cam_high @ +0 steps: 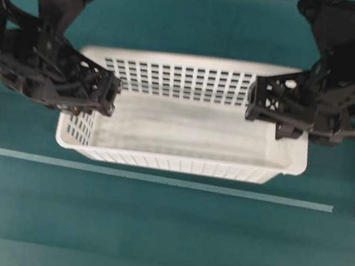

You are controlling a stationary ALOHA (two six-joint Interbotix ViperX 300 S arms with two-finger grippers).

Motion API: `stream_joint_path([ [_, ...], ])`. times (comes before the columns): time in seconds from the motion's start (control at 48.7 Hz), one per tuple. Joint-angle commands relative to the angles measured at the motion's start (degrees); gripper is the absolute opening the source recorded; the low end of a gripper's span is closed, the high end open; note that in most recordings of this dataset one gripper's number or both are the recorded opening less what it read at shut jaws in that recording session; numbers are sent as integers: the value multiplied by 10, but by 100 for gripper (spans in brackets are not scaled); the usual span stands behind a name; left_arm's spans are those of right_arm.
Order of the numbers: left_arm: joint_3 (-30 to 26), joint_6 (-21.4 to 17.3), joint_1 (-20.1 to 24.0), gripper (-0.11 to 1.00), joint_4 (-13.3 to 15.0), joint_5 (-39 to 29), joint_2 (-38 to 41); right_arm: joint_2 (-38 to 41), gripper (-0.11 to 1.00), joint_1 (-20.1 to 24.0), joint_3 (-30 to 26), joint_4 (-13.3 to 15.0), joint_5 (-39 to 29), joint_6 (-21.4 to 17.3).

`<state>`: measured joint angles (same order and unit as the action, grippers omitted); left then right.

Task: Lift the white basket with both hands.
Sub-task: 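Lift the basket upward with both grippers holding its end rims, then hold the basket raised with both grippers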

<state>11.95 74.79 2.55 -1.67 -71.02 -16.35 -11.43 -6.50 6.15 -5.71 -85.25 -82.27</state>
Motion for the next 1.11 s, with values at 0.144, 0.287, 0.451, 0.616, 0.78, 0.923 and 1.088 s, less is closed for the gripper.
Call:
stream_joint_path([
  [0.144, -88, -22, -11, 4, -1, -58, 0, 15, 18, 6, -88, 12, -49, 3],
  [0.287, -128, -23, -18, 4, -1, -64, 4, 23, 18, 11, -130, 14, -83, 4],
  [0.451, -186, -36, -22, 4, 0, -98, 13, 33, 18, 23, -183, 25, -124, 3],
  [0.616, -245, -63, -18, 4, -1, -152, 45, 43, 18, 27, -220, 40, -177, 4],
  [0.78, -295, -101, -14, 4, -1, -204, 78, 44, 18, 27, -220, 50, -196, 10],
  [0.923, -305, -112, -9, 4, -1, -214, 85, 40, 18, 27, -209, 52, -196, 11],
  [1.088, -305, -112, -8, 4, -1, -214, 83, 38, 18, 27, -207, 52, -196, 11],
])
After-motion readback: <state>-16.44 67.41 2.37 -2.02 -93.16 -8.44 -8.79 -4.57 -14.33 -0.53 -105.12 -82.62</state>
